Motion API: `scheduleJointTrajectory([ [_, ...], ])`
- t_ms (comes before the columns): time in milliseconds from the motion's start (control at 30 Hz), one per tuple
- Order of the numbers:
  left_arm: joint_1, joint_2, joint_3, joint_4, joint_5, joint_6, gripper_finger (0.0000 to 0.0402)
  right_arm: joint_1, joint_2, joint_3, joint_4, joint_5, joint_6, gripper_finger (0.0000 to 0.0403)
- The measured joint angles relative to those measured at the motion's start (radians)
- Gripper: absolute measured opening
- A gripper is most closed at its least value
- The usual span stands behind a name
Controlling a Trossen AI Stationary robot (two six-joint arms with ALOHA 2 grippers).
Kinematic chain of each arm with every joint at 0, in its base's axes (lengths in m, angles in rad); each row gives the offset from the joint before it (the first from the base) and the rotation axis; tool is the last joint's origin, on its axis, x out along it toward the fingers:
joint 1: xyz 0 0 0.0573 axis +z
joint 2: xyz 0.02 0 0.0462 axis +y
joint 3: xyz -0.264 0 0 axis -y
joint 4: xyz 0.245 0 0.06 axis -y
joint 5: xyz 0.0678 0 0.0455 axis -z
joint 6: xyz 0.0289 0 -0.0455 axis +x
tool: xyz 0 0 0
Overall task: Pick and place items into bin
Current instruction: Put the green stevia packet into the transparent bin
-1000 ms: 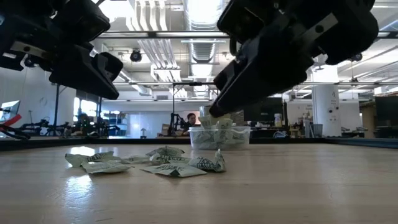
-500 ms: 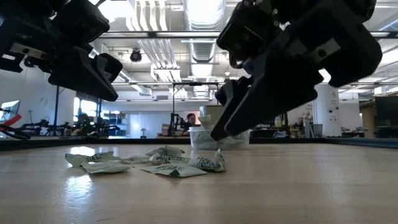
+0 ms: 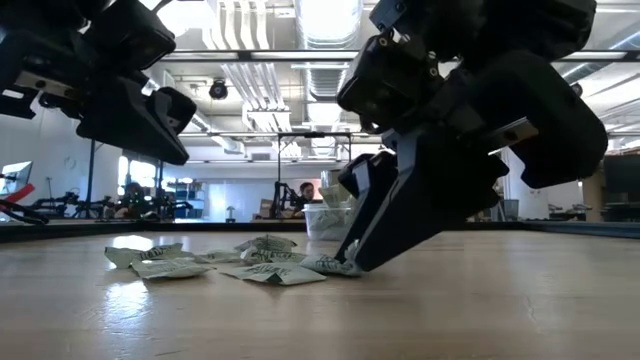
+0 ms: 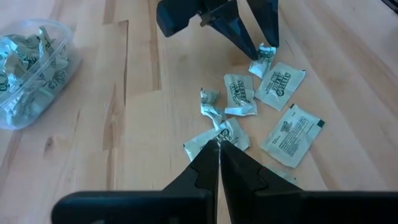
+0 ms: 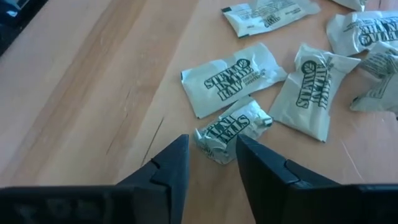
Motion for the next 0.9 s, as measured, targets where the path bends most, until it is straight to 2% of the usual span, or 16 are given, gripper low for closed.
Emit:
scheduleJointTrajectory([
  [433, 0.0, 0.0, -0.011, 0.0, 0.0, -0.002, 0.0, 0.001, -0.023, -0.002, -0.013, 0.0, -0.09, 0.0014],
  [667, 0.0, 0.0, -0.011, 0.001, 0.0, -0.001, 0.0, 0.001, -0.078, -0.003, -0.063, 0.012, -0.109, 0.0009],
  [900, 0.0, 0.0, -0.012, 0.007, 0.0, 0.0, 0.0, 0.0, -0.199, -0.003, -0.263, 0.203, -0.128, 0.0009],
])
